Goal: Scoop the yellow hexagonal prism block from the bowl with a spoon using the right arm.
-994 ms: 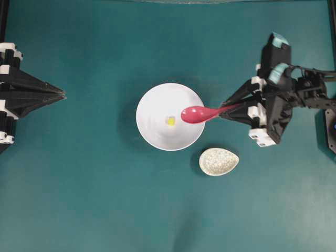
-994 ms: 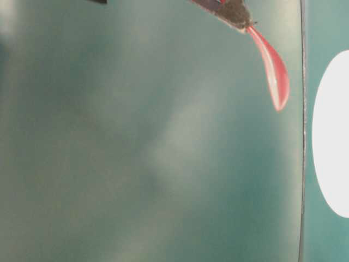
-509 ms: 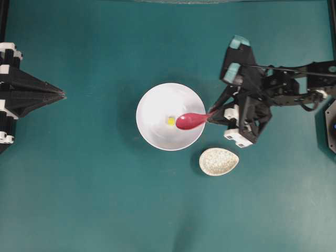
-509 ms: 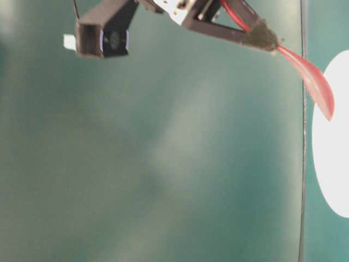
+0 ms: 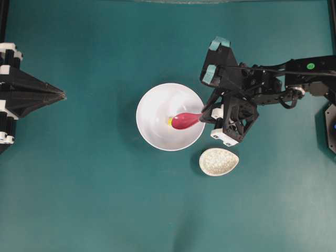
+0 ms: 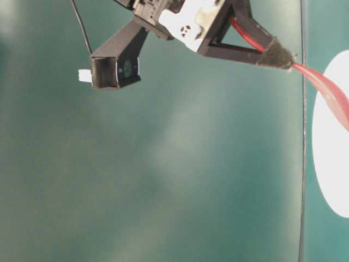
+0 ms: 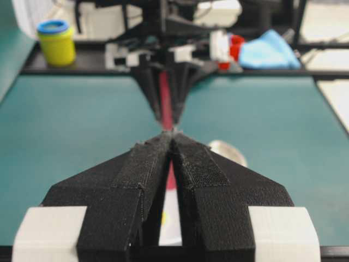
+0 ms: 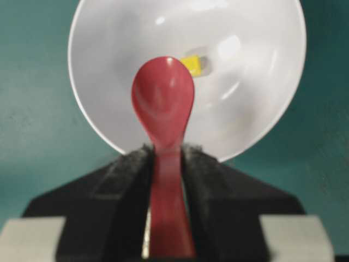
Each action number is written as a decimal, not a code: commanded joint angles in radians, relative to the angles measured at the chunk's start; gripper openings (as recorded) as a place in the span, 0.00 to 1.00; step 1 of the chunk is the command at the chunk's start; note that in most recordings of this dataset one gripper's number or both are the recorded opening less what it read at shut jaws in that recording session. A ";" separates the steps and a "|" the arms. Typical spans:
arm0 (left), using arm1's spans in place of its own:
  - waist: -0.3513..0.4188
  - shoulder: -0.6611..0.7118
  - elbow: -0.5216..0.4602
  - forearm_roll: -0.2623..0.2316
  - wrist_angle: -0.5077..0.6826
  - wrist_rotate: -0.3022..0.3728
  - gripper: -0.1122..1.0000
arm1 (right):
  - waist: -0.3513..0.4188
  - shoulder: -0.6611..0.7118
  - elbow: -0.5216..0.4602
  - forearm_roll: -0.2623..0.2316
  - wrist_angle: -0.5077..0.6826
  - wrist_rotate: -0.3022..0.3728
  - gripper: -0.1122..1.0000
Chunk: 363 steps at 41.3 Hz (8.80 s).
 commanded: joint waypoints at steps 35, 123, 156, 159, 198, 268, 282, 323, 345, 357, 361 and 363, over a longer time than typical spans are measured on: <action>0.002 0.005 -0.026 0.003 -0.005 -0.002 0.16 | -0.026 0.084 -0.063 -0.048 0.084 0.043 0.33; 0.000 0.005 -0.028 0.003 -0.005 -0.003 0.16 | -0.011 0.126 0.061 -0.069 -0.483 0.046 0.32; -0.008 0.003 -0.028 0.003 -0.005 -0.003 0.16 | -0.002 0.104 0.058 -0.067 -0.483 0.038 0.32; -0.006 0.003 -0.028 0.002 -0.005 -0.003 0.16 | -0.006 0.074 0.044 -0.072 -0.419 0.038 0.32; -0.008 0.003 -0.029 0.003 -0.005 -0.003 0.16 | -0.018 0.051 -0.153 -0.074 0.328 0.210 0.32; -0.008 -0.014 -0.029 0.003 0.000 -0.003 0.16 | -0.052 0.270 -0.333 -0.075 0.356 0.181 0.21; -0.021 -0.025 -0.031 0.003 0.014 -0.003 0.16 | -0.052 0.272 -0.333 -0.075 0.255 0.167 0.21; -0.021 -0.020 -0.031 0.003 0.017 -0.002 0.16 | -0.011 0.046 -0.316 -0.212 0.568 0.156 0.21; -0.021 -0.017 -0.031 0.003 0.018 -0.002 0.16 | 0.106 -0.044 -0.192 -0.209 0.531 0.327 0.21; -0.021 -0.017 -0.029 0.003 0.018 -0.003 0.16 | 0.166 -0.074 -0.060 -0.209 0.368 0.460 0.21; -0.021 -0.017 -0.029 0.003 0.018 -0.003 0.16 | 0.183 -0.074 -0.014 -0.212 0.322 0.486 0.21; -0.021 -0.015 -0.029 0.003 0.017 -0.003 0.16 | 0.192 -0.074 0.006 -0.212 0.291 0.500 0.21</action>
